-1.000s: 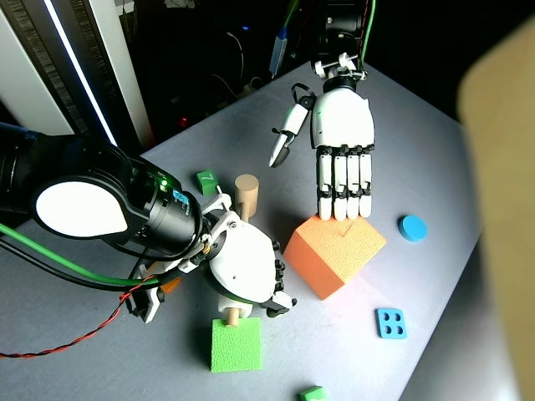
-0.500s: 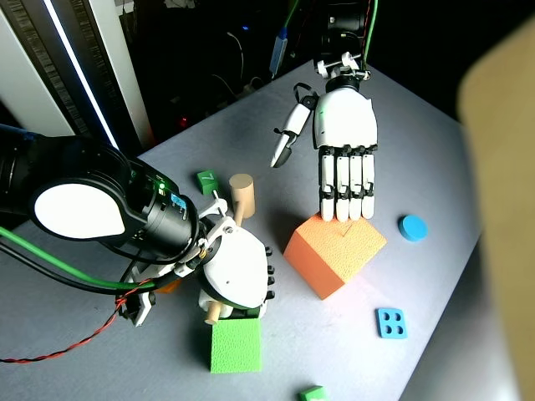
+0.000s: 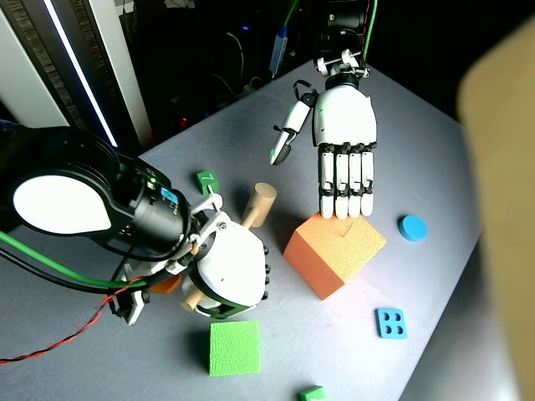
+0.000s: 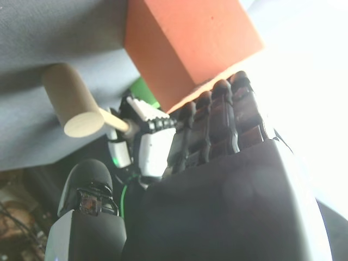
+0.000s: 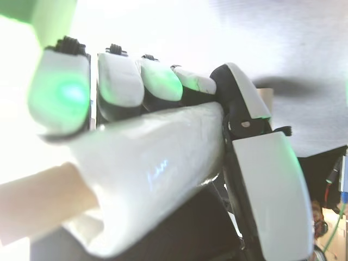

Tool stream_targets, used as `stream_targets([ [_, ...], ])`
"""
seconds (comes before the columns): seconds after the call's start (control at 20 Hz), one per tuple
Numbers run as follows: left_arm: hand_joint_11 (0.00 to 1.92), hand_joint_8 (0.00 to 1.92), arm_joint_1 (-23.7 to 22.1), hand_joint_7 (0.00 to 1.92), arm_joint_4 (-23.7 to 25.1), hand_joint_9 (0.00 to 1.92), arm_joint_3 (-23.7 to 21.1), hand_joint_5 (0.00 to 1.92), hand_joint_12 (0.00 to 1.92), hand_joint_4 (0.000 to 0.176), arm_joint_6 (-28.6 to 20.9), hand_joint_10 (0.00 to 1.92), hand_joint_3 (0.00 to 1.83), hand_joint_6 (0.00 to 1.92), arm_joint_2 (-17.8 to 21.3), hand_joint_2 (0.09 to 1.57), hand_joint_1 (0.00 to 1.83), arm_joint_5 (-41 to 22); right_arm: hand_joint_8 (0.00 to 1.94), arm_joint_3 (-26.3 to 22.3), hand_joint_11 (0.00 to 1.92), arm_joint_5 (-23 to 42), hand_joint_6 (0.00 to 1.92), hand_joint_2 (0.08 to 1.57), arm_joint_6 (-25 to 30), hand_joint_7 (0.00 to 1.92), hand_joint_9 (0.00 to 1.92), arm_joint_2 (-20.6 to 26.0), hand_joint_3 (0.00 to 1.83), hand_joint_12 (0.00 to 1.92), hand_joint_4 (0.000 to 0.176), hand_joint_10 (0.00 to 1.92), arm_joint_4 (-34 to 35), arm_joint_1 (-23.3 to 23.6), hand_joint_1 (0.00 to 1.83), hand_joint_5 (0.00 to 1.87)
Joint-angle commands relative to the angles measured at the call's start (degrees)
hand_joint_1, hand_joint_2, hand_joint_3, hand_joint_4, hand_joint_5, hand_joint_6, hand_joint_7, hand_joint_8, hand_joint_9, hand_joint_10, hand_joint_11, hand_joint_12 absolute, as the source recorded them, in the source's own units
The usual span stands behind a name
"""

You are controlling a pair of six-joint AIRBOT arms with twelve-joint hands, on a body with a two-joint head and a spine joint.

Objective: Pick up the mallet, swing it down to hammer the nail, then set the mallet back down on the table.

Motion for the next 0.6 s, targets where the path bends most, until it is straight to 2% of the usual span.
stream_targets([
  [0.0,0.00,0.01,0.07,0.02,-0.76,0.02,-0.16,0.02,0.00,0.000,-0.11,0.01,0.00,0.01,0.55,1.19,0.00,-6.22,1.94,-0.50,1.60,2.75,1.92,1.53,-0.21,1.39,1.51,1.07,0.01,1.92,0.000,1.92,-1.10,1.09,0.59,1.16],
  [0.3,0.00,0.01,1.21,0.04,-0.76,0.03,-0.24,0.02,0.00,0.000,-0.34,0.01,0.00,0.01,0.03,1.19,0.00,-6.21,1.94,-5.08,1.54,1.56,1.92,1.54,-0.81,1.35,1.47,6.80,0.00,1.92,0.000,1.92,1.44,4.06,0.51,1.13],
  [0.55,0.00,0.01,1.65,0.05,-0.76,0.04,-0.29,0.04,0.00,0.000,-0.48,0.01,0.00,0.01,-0.48,1.19,0.00,-5.82,1.94,-10.17,1.51,2.99,1.92,1.54,-3.38,1.33,1.45,14.37,0.00,1.92,0.000,1.92,1.46,8.76,0.50,1.11],
])
